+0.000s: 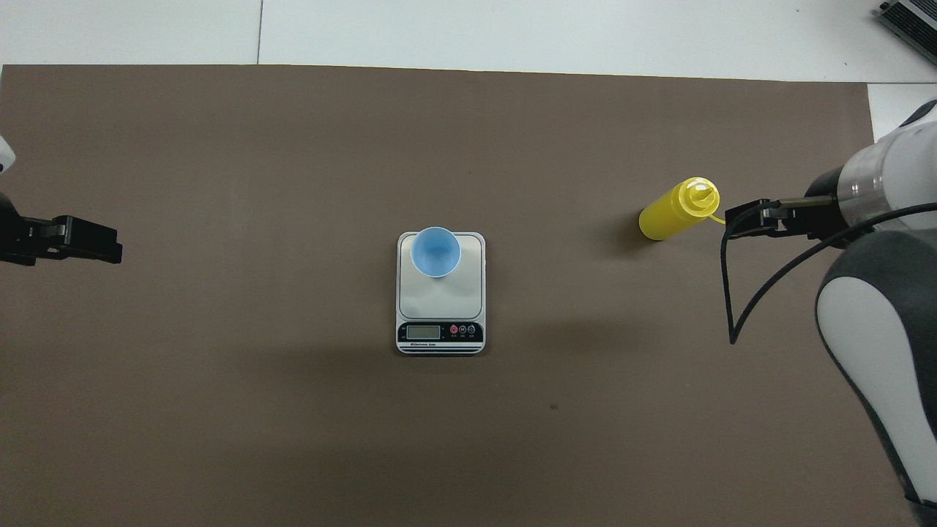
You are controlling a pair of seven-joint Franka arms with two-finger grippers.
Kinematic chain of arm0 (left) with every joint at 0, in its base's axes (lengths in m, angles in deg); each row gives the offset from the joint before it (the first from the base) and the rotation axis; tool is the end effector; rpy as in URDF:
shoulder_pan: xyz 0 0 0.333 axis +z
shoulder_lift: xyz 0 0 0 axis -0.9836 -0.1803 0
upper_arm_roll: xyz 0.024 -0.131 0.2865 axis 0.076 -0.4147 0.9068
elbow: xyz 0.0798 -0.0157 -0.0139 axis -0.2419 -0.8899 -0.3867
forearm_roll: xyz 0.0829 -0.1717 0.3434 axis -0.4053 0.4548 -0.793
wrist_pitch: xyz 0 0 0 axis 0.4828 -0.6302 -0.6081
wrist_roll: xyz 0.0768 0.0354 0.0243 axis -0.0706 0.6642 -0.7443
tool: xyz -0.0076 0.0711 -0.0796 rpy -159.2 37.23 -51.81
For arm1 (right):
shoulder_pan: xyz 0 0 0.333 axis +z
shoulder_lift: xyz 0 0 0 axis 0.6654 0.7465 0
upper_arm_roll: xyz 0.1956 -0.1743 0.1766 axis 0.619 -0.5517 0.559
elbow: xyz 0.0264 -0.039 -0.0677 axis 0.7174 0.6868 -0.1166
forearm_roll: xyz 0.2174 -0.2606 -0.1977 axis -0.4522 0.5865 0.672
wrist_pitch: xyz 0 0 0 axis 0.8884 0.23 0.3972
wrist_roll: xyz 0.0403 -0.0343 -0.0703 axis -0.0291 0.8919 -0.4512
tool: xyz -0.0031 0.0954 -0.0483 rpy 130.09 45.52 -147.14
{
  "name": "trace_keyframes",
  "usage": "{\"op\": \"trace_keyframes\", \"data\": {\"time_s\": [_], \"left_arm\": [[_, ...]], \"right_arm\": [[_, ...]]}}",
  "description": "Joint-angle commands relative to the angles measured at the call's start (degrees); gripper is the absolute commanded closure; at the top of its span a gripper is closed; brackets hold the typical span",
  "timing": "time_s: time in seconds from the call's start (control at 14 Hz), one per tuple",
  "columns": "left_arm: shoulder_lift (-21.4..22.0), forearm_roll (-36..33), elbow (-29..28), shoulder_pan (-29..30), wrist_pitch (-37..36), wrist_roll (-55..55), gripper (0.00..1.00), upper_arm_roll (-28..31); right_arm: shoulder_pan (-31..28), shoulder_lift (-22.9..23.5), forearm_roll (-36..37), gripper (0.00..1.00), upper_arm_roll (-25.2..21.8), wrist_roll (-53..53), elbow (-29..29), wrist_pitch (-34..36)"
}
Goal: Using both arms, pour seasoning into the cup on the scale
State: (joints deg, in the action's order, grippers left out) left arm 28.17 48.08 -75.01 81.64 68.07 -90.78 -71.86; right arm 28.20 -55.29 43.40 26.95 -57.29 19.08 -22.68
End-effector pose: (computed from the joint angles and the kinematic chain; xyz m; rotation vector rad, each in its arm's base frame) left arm 0.5363 -0.0340 0.6137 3.1321 -0.0511 -0.0271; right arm 0.5679 0.0493 0.5830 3.1164 -0.0121 0.0751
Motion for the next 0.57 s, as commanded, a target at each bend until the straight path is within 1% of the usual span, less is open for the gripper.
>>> {"op": "trace_keyframes", "data": {"time_s": [0.0, 0.07, 0.5], "left_arm": [[1.77, -0.86, -1.91, 0.43, 0.56, -0.61, 0.0, -0.29], [1.77, -0.86, -1.91, 0.43, 0.56, -0.61, 0.0, -0.29], [1.77, -0.86, -1.91, 0.43, 0.47, -0.61, 0.0, -0.29]], "right_arm": [[5.83, -0.99, -1.2, 0.0, -5.82, -1.76, 0.51, -0.02], [7.6, -0.99, -1.11, 0.0, -8.12, -1.93, 0.51, -0.02], [7.62, -0.99, -1.11, 0.0, -8.32, -1.76, 0.6, -0.02]]}}
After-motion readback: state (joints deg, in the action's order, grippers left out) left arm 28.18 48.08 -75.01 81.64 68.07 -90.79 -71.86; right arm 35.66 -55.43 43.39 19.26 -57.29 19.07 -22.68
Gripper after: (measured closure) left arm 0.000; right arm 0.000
